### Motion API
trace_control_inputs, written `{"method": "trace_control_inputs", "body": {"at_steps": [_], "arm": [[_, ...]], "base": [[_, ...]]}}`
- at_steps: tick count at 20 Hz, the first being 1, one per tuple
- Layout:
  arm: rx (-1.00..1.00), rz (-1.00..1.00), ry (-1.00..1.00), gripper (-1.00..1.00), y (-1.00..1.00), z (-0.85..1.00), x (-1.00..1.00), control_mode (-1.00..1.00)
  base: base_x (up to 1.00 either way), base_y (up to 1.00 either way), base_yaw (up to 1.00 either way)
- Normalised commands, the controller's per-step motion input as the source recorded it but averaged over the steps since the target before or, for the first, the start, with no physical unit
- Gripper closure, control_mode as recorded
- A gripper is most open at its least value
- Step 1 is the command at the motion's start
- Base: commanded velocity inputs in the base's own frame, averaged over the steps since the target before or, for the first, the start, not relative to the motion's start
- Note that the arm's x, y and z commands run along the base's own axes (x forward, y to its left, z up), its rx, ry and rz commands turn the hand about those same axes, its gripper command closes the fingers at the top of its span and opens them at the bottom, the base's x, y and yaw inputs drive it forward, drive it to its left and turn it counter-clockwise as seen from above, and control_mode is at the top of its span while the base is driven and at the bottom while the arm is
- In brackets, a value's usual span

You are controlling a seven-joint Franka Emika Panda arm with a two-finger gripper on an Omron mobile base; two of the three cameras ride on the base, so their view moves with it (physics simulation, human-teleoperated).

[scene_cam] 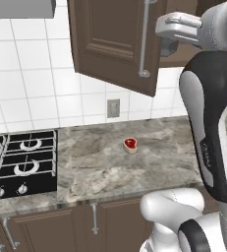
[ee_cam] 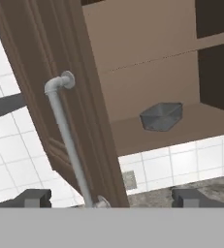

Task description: Retrieve the tupperware from the cabinet, then place the raw meat into the tupperware to avoid contamination.

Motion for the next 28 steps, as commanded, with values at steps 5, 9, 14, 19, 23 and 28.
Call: {"method": "trace_control_inputs", "body": {"at_steps": [5, 9, 14, 19, 23, 28], "arm": [[0.18, -0.02, 0.0, -1.0, -0.44, -0.19, -0.49, -1.0], [0.12, 0.0, 0.0, -1.0, -0.32, -0.57, -0.19, -1.0], [0.05, 0.02, 0.0, -1.0, -0.02, -0.55, 0.01, -1.0], [0.26, 0.01, 0.0, -1.0, -0.22, -0.12, 0.09, -1.0], [0.43, 0.0, 0.01, -1.0, -0.29, 0.04, 0.32, -1.0], [0.33, 0.01, 0.01, -1.0, -0.04, 0.01, 0.38, -1.0]], "base": [[0.0, 0.0, 0.0], [0.0, 0.0, 0.0], [0.0, 0.0, 0.0], [0.0, 0.0, 0.0], [0.0, 0.0, 0.0], [0.0, 0.0, 0.0]]}}
